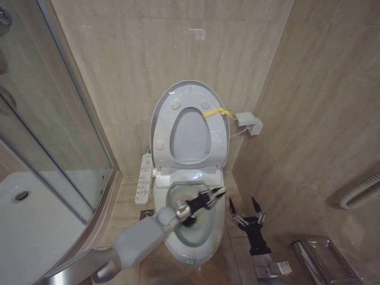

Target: Open the toilet lid, clean the toilet bowl with a toilet brush, close the toilet lid, and flush.

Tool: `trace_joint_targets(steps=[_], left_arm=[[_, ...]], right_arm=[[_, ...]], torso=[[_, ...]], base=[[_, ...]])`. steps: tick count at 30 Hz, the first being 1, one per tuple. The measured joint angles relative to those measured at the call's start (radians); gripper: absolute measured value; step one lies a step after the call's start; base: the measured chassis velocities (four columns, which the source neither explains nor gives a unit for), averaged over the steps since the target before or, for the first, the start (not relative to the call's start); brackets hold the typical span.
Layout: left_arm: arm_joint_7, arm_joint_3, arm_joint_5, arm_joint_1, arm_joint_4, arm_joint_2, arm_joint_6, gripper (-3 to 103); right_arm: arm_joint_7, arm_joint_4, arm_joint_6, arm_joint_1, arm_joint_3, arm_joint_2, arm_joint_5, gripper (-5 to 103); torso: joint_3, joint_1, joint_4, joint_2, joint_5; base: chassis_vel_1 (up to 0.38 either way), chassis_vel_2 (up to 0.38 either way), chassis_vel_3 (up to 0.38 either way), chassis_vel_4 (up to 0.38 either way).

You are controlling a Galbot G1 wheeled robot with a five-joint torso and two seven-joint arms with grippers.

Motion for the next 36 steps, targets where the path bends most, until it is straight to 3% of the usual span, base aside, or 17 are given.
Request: trace_joint_targets(steps=[5,9,13,17,20,21,23,26,29,31,33,36], left_arm=[[0.0,0.01,0.02,0.006,0.113,0.004,-0.02,22],[-0.009,-0.017,0.011,0.006,0.079,0.003,-0.02,22],[-0.02,-0.02,0.002,0.001,0.038,-0.009,-0.024,22],[-0.032,-0.04,0.037,0.032,0.141,-0.022,-0.049,22],[-0.045,-0.041,0.024,0.019,0.061,-0.029,-0.034,22],[-0.053,-0.034,0.008,0.0,0.024,-0.042,-0.028,22],[-0.056,-0.025,0.002,-0.008,0.018,-0.045,-0.026,22],[-0.053,-0.024,0.022,0.004,0.134,-0.037,-0.029,22],[-0.055,-0.027,0.021,0.004,0.116,-0.033,-0.029,22],[-0.057,-0.026,0.018,0.004,0.1,-0.033,-0.027,22],[-0.059,-0.016,0.011,-0.004,0.032,-0.045,-0.026,22],[-0.052,-0.023,0.039,0.007,0.079,-0.046,-0.04,22]], right_arm=[[0.0,0.003,-0.001,0.002,-0.003,-0.003,0.0,100],[0.0,0.0,-0.001,0.004,-0.003,-0.005,0.0,100],[0.0,-0.001,-0.001,0.003,-0.002,0.003,0.0,100],[0.0,0.004,-0.002,0.008,-0.007,0.003,-0.003,100],[0.0,0.002,-0.002,0.004,-0.004,0.002,-0.004,100],[0.0,0.003,-0.002,0.001,0.0,0.003,-0.004,100],[0.0,0.004,-0.002,-0.001,0.001,0.005,-0.004,100],[0.0,0.015,-0.002,-0.001,-0.001,0.002,-0.004,100],[0.0,0.016,-0.003,-0.001,0.0,-0.003,-0.003,100],[0.0,0.016,-0.003,-0.001,0.001,-0.003,-0.003,100],[0.001,0.016,-0.003,-0.003,0.007,-0.002,-0.001,100],[0.001,0.015,-0.003,-0.003,0.006,-0.002,-0.001,100]], torso=[[0.0,0.0,0.0015,0.0,0.0006],[0.0,0.0,0.0026,0.0,0.0009],[0.0,0.0,0.0,0.0,0.0004],[0.0,0.0,0.002,0.0,0.0006],[0.001,0.0,0.0026,0.0,0.001],[0.0,0.0,0.0004,0.0,0.0004],[0.0,0.0,-0.0002,0.0,0.0003],[0.0,0.0,0.0024,0.0,0.0009],[0.0,0.0,0.0029,0.0,0.0009],[0.0,0.0,0.0028,0.0,0.0008],[0.0,0.0,0.0003,0.0,0.0003],[0.0,0.0,0.0004,0.0,0.0006]], base=[[-0.011,-0.02,-0.004,-0.009],[0.0,0.0,0.0,0.0],[0.0,0.0,0.0,0.0],[-0.003,-0.014,-0.002,-0.004],[0.0,0.0,0.0,0.0],[0.0,0.0,0.0,0.0],[0.0,0.0,0.0,0.0],[0.0,0.0,0.0,0.0],[0.0,0.0,0.0,0.0],[0.0,0.0,0.0,0.0],[0.0,0.0,0.0,0.0],[0.0,0.0,0.0,0.0]])
